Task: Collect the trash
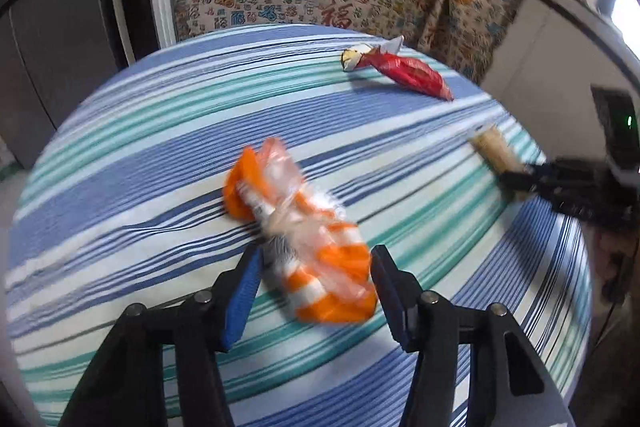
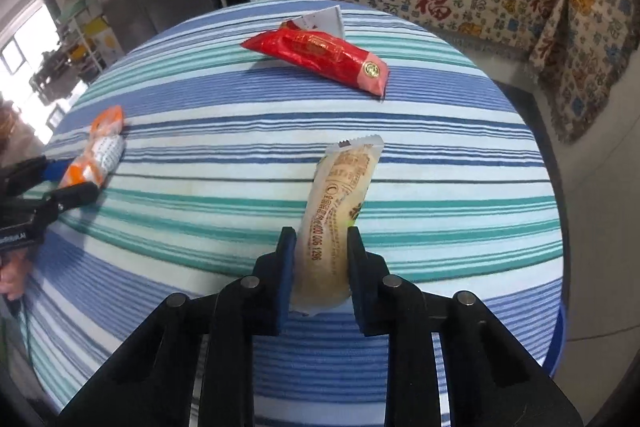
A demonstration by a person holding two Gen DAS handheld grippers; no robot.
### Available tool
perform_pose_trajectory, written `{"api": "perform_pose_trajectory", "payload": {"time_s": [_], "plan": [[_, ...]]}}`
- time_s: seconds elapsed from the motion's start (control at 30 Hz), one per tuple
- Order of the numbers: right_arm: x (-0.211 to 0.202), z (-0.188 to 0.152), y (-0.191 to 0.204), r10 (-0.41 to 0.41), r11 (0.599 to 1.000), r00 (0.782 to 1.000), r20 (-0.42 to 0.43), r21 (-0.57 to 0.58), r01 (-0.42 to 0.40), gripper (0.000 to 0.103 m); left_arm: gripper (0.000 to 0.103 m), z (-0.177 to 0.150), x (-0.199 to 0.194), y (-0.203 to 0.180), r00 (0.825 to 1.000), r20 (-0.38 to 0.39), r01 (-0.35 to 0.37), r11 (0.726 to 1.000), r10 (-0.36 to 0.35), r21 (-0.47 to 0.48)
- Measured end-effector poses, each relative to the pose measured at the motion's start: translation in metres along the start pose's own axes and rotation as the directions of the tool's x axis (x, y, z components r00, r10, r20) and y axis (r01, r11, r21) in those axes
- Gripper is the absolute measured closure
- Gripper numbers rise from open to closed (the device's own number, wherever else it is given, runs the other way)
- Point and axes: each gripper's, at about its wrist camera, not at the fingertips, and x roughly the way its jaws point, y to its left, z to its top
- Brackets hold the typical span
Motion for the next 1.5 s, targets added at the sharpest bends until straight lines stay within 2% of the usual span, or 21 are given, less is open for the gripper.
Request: {"api": "perform_pose_trajectory", "payload": {"time_s": [0.07,0.17,0.23,0.27,0.3,0.37,0.6,0.63,0.67,0.7,0.73,0.9,1.13,1.5], "plan": [[-0.007,-0.007,-0.003,-0.035,0.999,0.999,-0.008,-0.028,0.034,0.078,0.045,-0.007,-0.007,0.009,0.999,-0.001,-0.042,0.999,0.042,0.015],[-0.013,-0.013,-0.014,-0.029,1.0,1.0,-0.001,-0.013,0.029,0.074,0.038,-0.01,-0.012,0.022,1.0,0.001,-0.025,0.999,0.025,-0.045],[-0.018,-0.014,-0.018,-0.02,1.0,1.0,0.009,-0.006,0.02,0.058,0.037,-0.009,-0.014,0.021,1.0,0.012,0.007,0.998,-0.006,-0.057],[-0.021,-0.015,-0.02,-0.014,1.0,1.0,0.014,-0.002,0.014,0.046,0.036,-0.008,-0.015,0.018,1.0,0.018,0.021,0.999,-0.02,-0.049],[-0.024,-0.015,-0.022,-0.013,1.0,1.0,0.021,0.002,0.013,0.043,0.032,-0.007,-0.014,0.015,0.999,0.023,0.029,0.999,-0.028,-0.038],[-0.027,-0.012,-0.026,-0.001,1.0,1.0,0.025,0.016,0.0,0.041,0.024,-0.002,-0.009,0.006,0.999,0.034,0.018,0.999,-0.018,-0.026],[-0.017,-0.003,-0.029,0.001,0.998,1.0,0.016,0.066,-0.002,0.04,0.023,0.006,0.018,-0.009,0.999,0.0,-0.052,0.999,0.052,-0.011],[-0.013,-0.002,-0.029,0.005,0.998,1.0,0.008,0.069,-0.005,0.041,0.024,0.005,0.018,-0.009,0.998,0.005,-0.058,0.998,0.058,-0.007],[-0.009,-0.002,-0.027,0.007,0.998,1.0,-0.007,0.068,-0.006,0.062,0.026,0.005,0.016,-0.01,0.998,0.016,-0.063,0.998,0.063,0.0],[-0.004,-0.001,-0.026,0.002,0.998,1.0,-0.027,0.062,0.0,0.086,0.045,0.005,0.015,-0.012,0.997,0.03,-0.068,0.998,0.067,0.008],[-0.005,0.0,-0.025,-0.009,0.998,1.0,-0.017,0.066,0.01,0.088,0.06,0.005,0.013,-0.013,0.997,0.037,-0.068,0.997,0.067,0.02],[-0.027,0.0,-0.017,0.03,0.998,0.999,0.042,0.053,-0.032,0.089,0.059,0.003,0.005,-0.017,0.997,0.069,-0.042,0.999,0.041,0.013],[-0.038,-0.005,-0.018,0.059,0.996,0.996,0.068,0.066,-0.063,0.089,0.059,-0.001,-0.008,-0.038,0.995,0.101,0.013,1.0,-0.012,-0.009],[-0.053,-0.021,-0.03,0.05,0.996,0.995,0.083,0.069,-0.056,0.088,0.059,-0.006,-0.007,-0.058,0.995,0.098,0.005,0.999,-0.001,-0.035]]}}
